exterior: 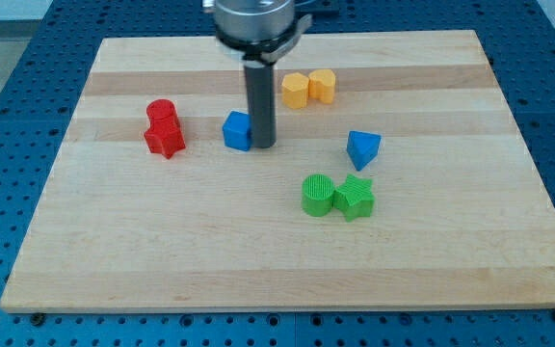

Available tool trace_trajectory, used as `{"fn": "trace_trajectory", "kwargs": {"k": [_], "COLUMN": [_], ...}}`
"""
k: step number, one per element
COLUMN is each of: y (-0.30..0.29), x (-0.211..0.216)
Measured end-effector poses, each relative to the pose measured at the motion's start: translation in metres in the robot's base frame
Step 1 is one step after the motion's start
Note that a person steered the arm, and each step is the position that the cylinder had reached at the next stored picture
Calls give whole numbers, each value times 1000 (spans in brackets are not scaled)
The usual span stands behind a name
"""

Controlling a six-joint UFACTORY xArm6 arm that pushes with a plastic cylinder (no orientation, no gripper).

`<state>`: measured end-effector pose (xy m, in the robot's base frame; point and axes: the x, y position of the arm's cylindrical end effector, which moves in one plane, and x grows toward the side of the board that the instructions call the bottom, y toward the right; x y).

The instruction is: Place the blue cube on the top left of the board

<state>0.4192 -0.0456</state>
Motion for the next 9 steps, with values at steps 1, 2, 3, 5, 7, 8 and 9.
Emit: {"fn": "trace_trajectory", "kwargs": {"k": [1,2,3,5,7,8,9], "y": [-13,-37,-47,-20,-32,-78,-86], "x": [17,15,-1,-14,-50,-54,-55]}}
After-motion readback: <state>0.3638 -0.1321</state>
